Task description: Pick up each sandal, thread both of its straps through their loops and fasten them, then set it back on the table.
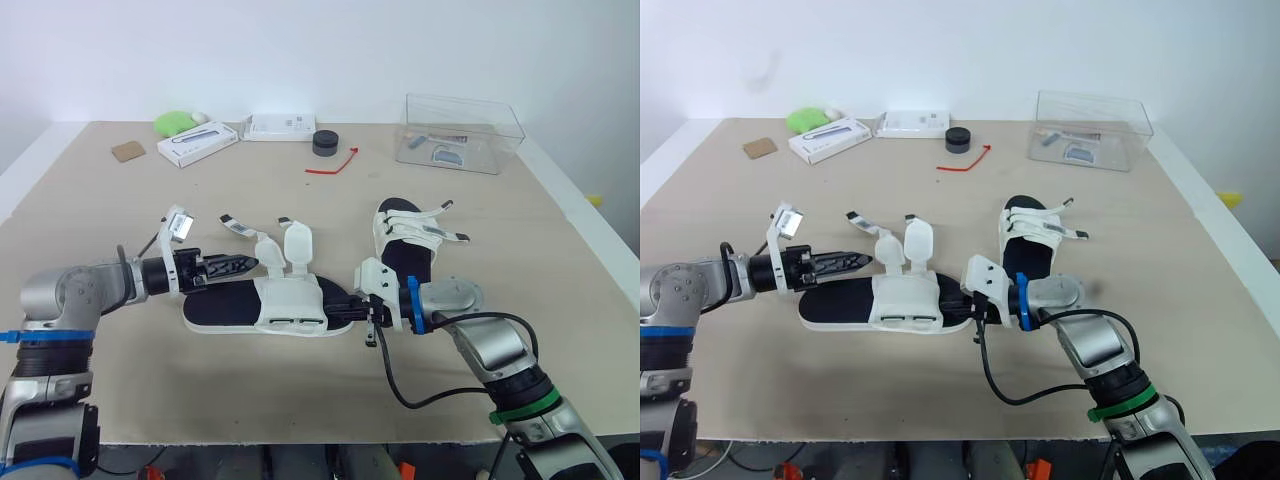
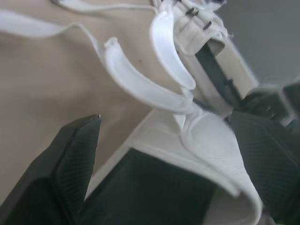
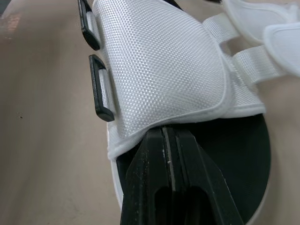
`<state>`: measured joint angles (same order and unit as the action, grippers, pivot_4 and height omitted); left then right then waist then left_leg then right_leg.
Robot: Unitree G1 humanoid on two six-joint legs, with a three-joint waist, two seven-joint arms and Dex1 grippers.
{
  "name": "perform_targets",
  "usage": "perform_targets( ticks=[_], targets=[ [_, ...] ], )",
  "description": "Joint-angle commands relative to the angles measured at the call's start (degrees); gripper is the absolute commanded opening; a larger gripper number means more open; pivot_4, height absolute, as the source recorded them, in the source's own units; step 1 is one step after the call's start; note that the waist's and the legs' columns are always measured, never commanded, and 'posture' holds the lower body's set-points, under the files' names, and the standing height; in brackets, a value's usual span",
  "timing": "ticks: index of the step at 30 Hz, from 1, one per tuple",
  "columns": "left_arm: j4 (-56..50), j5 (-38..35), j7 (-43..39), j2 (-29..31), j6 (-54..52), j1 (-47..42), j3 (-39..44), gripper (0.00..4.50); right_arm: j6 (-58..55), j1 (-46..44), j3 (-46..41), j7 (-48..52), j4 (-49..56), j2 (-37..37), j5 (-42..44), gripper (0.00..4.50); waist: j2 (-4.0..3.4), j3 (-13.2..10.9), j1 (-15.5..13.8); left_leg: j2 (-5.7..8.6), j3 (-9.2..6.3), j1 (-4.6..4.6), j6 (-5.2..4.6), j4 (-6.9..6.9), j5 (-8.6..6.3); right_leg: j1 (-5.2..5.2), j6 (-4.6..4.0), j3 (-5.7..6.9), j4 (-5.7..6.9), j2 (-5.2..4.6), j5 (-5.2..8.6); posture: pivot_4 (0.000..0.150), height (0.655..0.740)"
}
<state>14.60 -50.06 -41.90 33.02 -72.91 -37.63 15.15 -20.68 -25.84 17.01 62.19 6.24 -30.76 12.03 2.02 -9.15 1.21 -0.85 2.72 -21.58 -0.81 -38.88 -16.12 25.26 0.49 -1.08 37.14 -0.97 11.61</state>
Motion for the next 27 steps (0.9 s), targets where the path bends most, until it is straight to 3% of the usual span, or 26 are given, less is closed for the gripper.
perform_targets(
  ticks=[1,8,14,27],
  targets=[
    [6.37,-1.59,6.93,-2.11,-3.13,-4.79,6.98,4.5,1.71,-0.86,-0.72,0.27,0.45,-0.2,0.02,0.05,0.11,-0.01,0.0,0.01,-0.03,0.0,0.02,0.0,0.01,0.0,-0.01,0.02,0.0,0.0,-0.01,0.15,0.74],
    [11.89,1.11,17.19,-8.06,-5.59,-9.07,9.44,4.5,1.67,-0.95,-0.57,0.23,1.08,-0.07,0.27,0.05,0.13,-0.01,0.1,0.08,-0.15,-0.04,0.16,0.0,0.01,0.0,-0.04,0.02,0.05,-0.26,-0.03,0.15,0.74],
    [19.74,1.68,21.35,-10.35,-3.62,-13.29,12.85,4.5,2.29,-1.45,-0.72,0.71,0.52,-0.62,0.01,0.05,0.14,-0.01,0.04,0.11,-0.31,-0.05,0.3,0.0,0.07,-0.02,-0.08,0.09,0.07,-0.33,-0.06,0.15,0.74],
    [36.86,9.24,14.25,-9.68,6.03,-21.9,9.22,4.5,2.8,-1.54,-0.54,0.83,0.84,-0.87,-0.22,0.05,0.15,-0.02,0.1,0.17,-0.41,-0.09,0.46,0.01,0.17,-0.03,-0.11,0.19,0.08,-0.2,-0.11,0.15,0.74]
  ],
)
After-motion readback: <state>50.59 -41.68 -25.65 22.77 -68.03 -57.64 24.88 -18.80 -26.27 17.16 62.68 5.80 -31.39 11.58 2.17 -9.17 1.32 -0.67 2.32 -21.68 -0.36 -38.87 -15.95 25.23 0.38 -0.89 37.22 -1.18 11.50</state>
